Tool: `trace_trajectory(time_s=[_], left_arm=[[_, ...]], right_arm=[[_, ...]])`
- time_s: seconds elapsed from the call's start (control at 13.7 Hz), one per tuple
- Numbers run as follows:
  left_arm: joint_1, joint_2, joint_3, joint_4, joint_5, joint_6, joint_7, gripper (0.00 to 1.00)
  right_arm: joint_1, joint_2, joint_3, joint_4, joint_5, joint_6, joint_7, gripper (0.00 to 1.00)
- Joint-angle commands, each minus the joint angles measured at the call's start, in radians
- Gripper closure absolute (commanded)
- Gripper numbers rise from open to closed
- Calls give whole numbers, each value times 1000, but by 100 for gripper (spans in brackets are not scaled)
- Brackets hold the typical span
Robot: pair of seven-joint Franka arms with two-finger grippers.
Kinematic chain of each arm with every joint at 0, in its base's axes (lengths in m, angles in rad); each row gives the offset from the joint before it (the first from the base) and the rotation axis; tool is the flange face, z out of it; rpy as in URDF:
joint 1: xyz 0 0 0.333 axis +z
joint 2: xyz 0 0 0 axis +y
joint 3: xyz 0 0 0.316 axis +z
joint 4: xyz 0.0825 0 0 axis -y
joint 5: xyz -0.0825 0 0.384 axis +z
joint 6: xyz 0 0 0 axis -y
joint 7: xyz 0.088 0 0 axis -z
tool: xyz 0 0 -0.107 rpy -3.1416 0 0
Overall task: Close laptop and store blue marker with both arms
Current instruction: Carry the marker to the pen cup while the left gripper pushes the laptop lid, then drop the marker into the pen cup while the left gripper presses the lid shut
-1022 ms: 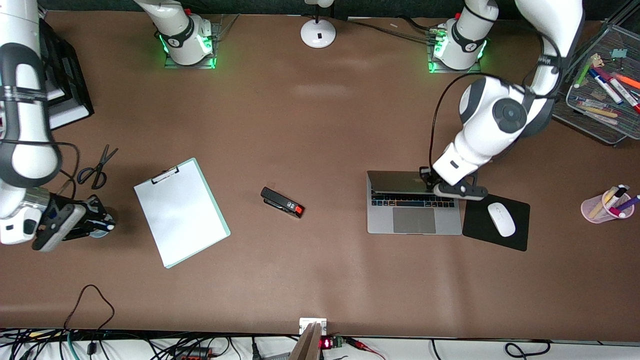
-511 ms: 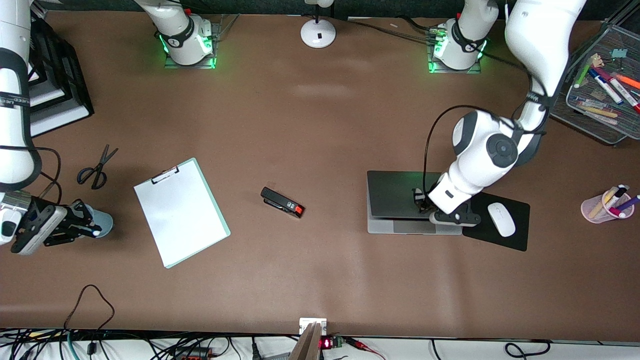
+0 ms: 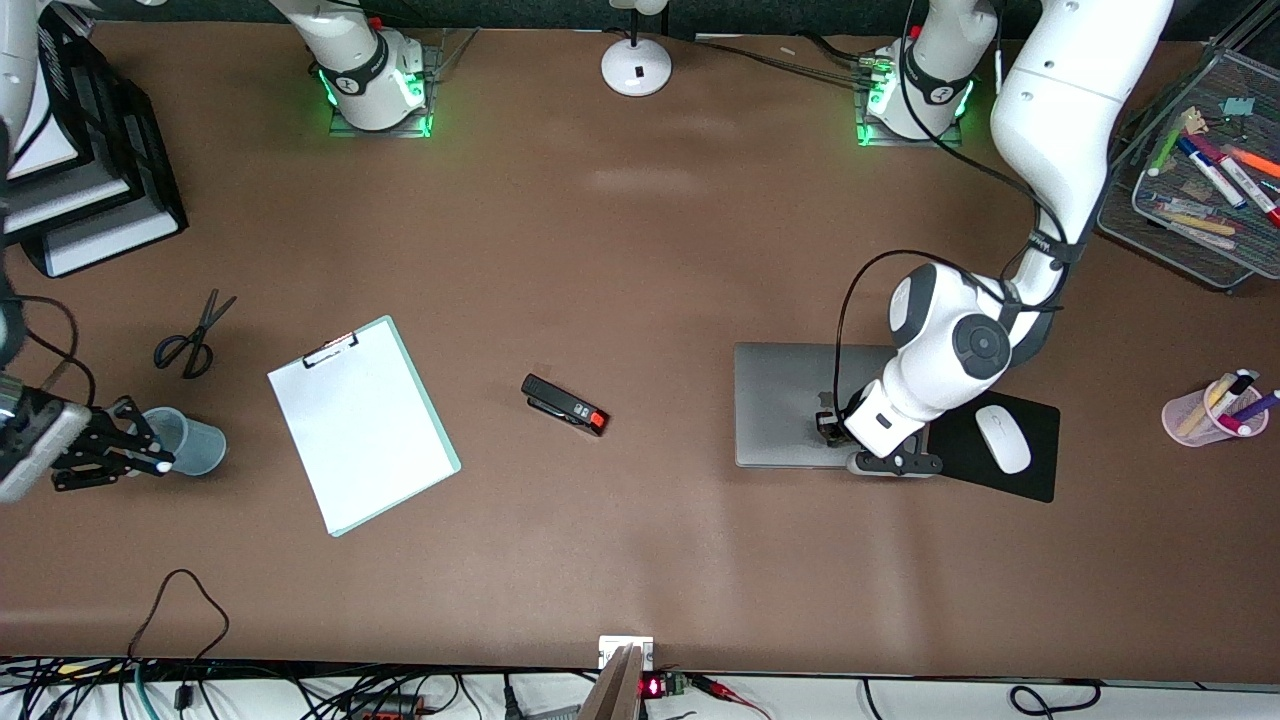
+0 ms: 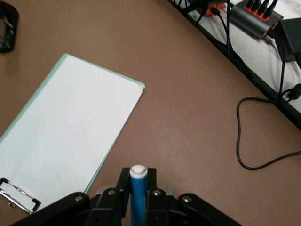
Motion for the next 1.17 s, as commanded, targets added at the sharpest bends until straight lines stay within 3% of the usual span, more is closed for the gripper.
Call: trace_trajectory(time_s=[0.0, 0.58, 0.88, 1.1], left_arm=[[1, 43, -2, 29, 24, 23, 0, 100], [4, 48, -2, 26, 25, 33, -8, 100], [9, -46, -3, 59, 24, -182, -5, 100], [12, -98, -5, 151, 25, -399, -2, 100]], right_arm=[[-77, 21, 26, 28, 104, -85, -93, 100], [-140, 48, 24, 28, 267, -231, -255, 100], [-143, 58, 21, 29, 263, -225, -262, 100], [-143, 58, 17, 43, 252, -220, -267, 100]])
